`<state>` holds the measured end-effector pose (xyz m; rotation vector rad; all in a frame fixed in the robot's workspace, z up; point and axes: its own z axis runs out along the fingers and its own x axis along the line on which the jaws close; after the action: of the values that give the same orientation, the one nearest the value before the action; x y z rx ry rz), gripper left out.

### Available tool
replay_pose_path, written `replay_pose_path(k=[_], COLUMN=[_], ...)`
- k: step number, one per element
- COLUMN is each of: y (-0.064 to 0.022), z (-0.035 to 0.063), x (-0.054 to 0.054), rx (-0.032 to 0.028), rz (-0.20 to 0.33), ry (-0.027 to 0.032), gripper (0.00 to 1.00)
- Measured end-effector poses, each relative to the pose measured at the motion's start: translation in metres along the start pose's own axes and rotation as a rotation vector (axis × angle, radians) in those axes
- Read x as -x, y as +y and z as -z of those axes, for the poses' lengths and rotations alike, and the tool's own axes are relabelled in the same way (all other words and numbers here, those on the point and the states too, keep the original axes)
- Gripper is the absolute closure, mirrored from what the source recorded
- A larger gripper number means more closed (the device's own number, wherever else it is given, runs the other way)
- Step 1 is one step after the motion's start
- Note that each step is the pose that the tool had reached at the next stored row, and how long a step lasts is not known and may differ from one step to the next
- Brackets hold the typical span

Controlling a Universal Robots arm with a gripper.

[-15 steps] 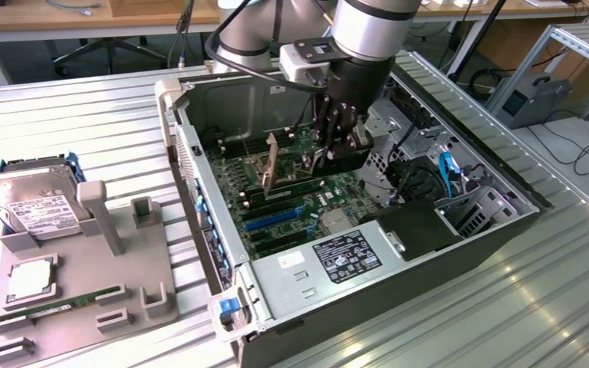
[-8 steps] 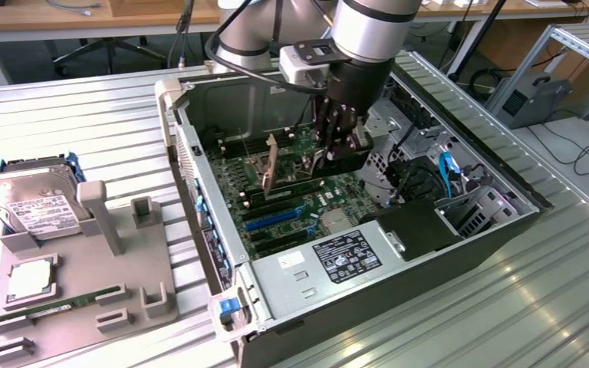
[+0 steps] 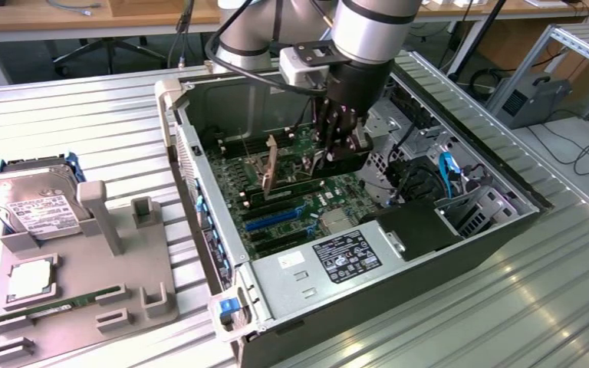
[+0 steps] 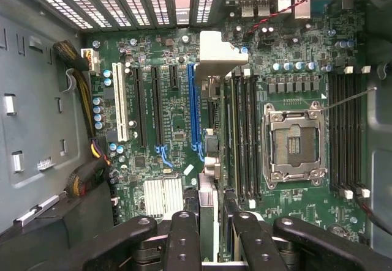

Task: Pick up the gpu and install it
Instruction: 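Insert the gpu into the slot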

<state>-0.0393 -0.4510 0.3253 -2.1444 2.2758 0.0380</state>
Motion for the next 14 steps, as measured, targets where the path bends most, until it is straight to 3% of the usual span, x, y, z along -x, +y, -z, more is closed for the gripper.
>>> replay_pose_path(k=[14], y=[-0.0001], z=[-0.0082], x=[-0.0015], rx=[0.0000], rz=[0.000], ry=[0.0000], gripper=[0.74])
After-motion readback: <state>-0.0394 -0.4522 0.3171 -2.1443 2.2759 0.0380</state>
